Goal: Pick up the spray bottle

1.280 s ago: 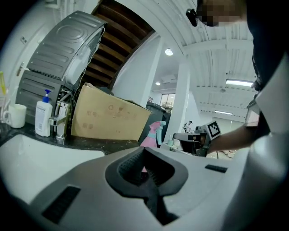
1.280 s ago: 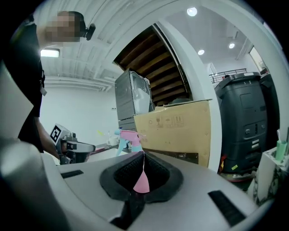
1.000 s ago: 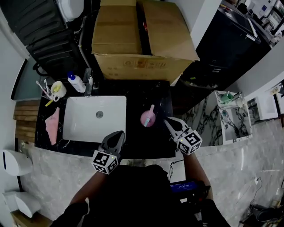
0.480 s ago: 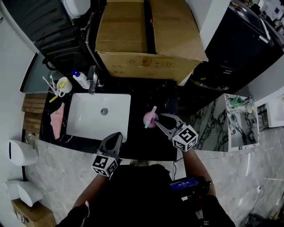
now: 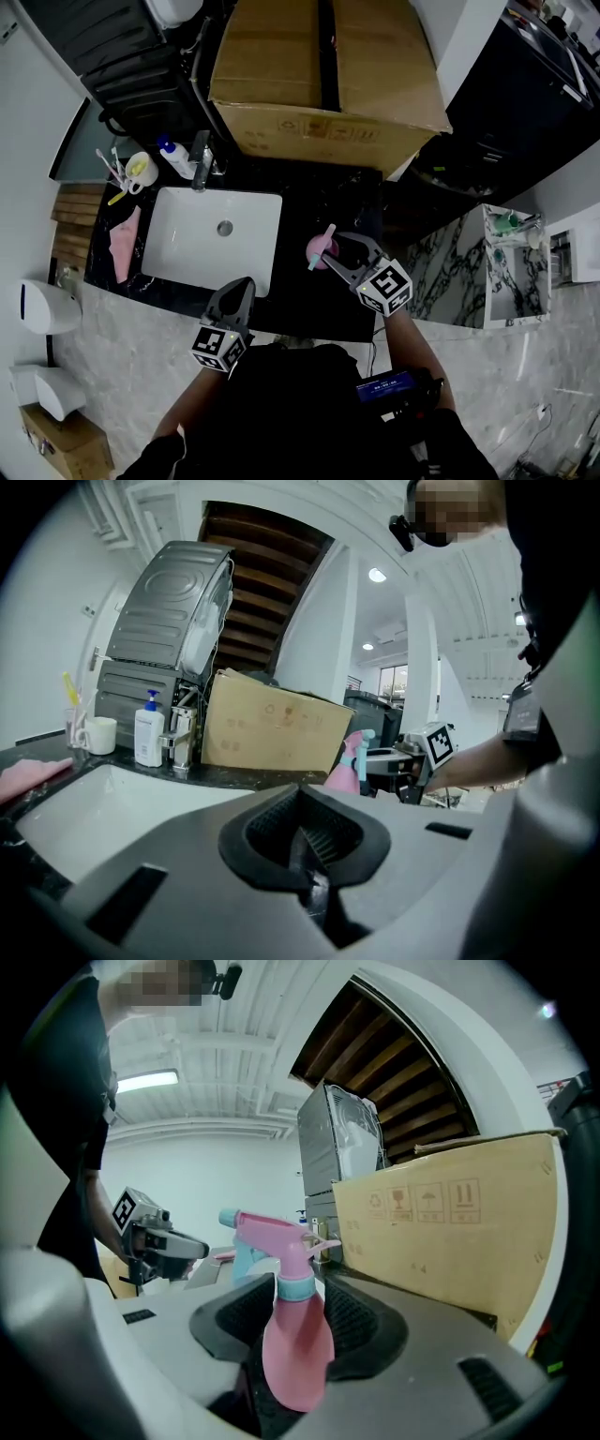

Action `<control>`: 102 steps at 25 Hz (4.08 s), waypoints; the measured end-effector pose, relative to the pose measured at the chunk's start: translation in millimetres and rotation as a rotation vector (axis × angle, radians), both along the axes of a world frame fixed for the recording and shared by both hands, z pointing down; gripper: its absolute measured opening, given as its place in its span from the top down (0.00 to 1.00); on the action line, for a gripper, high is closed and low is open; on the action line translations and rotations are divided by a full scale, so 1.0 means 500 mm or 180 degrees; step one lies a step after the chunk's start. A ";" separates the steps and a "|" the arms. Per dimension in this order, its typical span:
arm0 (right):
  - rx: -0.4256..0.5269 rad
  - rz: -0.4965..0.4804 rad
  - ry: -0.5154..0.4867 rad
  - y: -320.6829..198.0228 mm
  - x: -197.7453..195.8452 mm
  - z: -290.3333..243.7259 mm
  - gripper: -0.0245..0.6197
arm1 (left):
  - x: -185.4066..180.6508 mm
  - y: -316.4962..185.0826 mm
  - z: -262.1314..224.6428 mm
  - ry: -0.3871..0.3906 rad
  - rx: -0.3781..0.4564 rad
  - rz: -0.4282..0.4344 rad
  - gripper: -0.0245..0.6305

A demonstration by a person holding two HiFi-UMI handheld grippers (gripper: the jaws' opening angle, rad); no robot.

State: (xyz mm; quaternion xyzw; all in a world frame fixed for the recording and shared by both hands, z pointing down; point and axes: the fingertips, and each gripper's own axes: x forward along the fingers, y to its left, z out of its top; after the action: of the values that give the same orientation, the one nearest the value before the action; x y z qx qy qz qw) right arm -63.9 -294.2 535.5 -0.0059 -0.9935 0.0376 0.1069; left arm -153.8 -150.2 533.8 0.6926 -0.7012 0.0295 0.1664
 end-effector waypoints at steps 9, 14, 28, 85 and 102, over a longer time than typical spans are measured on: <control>0.0055 -0.0096 -0.0006 0.001 -0.017 0.001 0.68 | -0.005 0.004 0.001 0.0018 -0.0004 -0.0114 0.95; 0.0055 -0.0068 -0.0051 0.001 -0.013 -0.003 0.69 | -0.008 0.015 0.000 0.0023 -0.0019 -0.0203 0.95; 0.0176 -0.0040 -0.0101 0.003 0.011 -0.011 0.73 | 0.018 0.044 -0.002 -0.0012 -0.0055 -0.0310 0.95; 0.0197 0.1951 -0.0139 0.151 0.298 -0.076 0.74 | 0.141 0.022 -0.019 0.0202 0.0189 0.1657 0.95; 0.0194 0.2657 -0.0083 0.307 0.442 -0.072 0.74 | 0.242 0.090 -0.007 0.0258 0.0193 0.2328 0.95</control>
State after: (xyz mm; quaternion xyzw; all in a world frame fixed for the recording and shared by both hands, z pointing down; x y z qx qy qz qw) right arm 156.9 -140.6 499.8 0.4000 -0.9126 0.0482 0.0700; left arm -32.7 -105.2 530.2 0.9027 -0.4007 0.0387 0.1519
